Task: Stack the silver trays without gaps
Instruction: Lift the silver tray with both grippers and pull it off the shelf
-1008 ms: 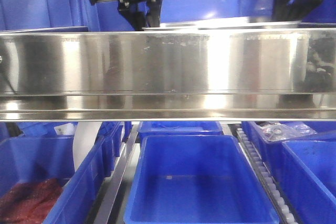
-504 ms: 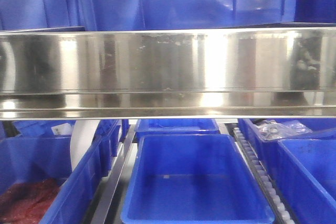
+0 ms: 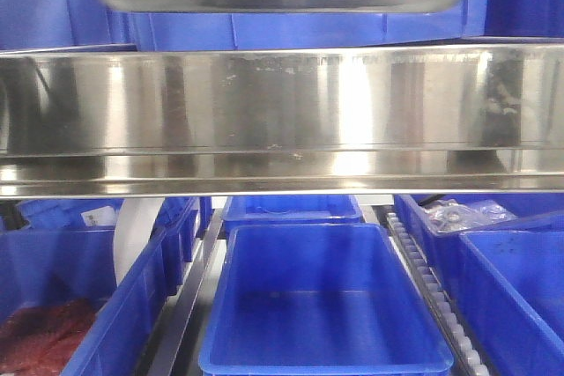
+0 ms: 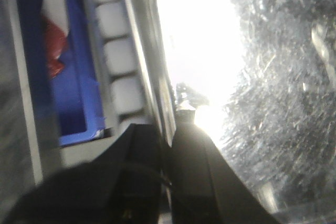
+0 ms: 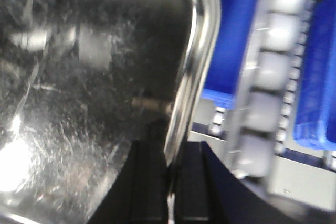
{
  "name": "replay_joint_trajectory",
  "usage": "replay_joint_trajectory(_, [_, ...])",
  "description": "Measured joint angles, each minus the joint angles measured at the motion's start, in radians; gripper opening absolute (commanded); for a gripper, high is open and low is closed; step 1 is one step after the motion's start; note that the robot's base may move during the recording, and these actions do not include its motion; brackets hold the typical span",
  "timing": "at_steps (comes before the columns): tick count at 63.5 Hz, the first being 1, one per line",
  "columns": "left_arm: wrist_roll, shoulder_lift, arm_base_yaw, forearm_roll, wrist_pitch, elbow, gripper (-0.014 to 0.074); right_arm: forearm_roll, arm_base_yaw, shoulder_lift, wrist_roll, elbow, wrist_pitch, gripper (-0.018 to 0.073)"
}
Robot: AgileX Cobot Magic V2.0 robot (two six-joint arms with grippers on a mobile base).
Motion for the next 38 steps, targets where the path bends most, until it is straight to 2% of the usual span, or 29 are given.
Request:
replay_joint_trajectory(16, [0.000, -0.125, 0.002, 0.023, 0.015, 0.079, -0.0045, -0.013, 0.075, -0.033, 0.036, 0.000, -0.002, 0.0021])
replay_joint_trajectory(38, [-0.008, -0.130, 0.002, 0.029, 0.004, 0.083, -0.0045, -0.019, 0.080, -0.051, 0.041, 0.000, -0.014, 0.0021])
